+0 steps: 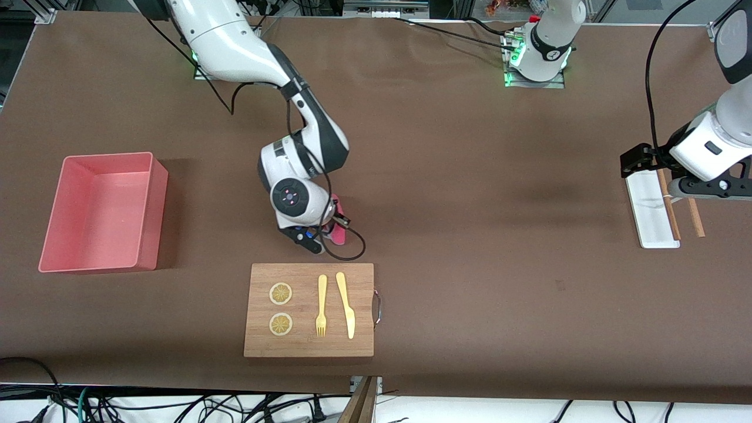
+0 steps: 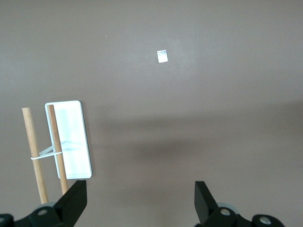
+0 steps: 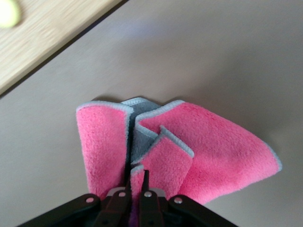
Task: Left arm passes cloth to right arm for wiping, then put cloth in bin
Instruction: 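Wipe the table beside the wooden board with the cloth in the right gripper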
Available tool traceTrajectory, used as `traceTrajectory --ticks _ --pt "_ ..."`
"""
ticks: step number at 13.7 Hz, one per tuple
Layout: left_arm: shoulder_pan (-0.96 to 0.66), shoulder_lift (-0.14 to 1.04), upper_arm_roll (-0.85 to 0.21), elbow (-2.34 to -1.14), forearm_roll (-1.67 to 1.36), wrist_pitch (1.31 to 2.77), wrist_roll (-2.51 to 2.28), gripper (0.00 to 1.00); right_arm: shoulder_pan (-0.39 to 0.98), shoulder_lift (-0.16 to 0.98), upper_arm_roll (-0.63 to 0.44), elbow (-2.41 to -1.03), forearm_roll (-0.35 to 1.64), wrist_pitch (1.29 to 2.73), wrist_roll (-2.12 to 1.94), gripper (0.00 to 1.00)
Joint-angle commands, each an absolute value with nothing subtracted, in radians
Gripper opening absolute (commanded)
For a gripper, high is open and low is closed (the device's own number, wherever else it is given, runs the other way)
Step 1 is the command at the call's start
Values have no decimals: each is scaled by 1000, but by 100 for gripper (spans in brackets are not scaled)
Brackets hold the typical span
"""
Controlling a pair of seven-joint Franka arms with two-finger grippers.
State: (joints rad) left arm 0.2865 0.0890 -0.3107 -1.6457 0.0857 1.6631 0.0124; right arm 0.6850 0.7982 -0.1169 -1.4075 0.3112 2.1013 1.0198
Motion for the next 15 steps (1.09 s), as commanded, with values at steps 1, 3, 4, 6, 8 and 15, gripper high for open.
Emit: traceTrajectory --ticks 1,3,4,6,8,15 --pt "313 101 -314 -1592 112 1643 49 100 741 802 -103 -1413 343 2198 1136 0" --pt "316 103 -316 -1589 112 1643 48 100 744 802 -66 -1413 359 2256 1184 0" --pt "314 103 -318 -1589 109 1644 46 100 744 802 -64 -1413 359 2260 1181 0" --pt "310 110 -318 -1588 101 1651 48 100 727 795 -71 -1414 324 2234 1132 0" --pt "305 117 -322 -1586 97 1651 40 100 674 793 -86 -1416 261 2093 969 0" --pt "296 115 -347 -1586 95 1646 -43 100 603 781 -322 -1419 224 1827 484 0"
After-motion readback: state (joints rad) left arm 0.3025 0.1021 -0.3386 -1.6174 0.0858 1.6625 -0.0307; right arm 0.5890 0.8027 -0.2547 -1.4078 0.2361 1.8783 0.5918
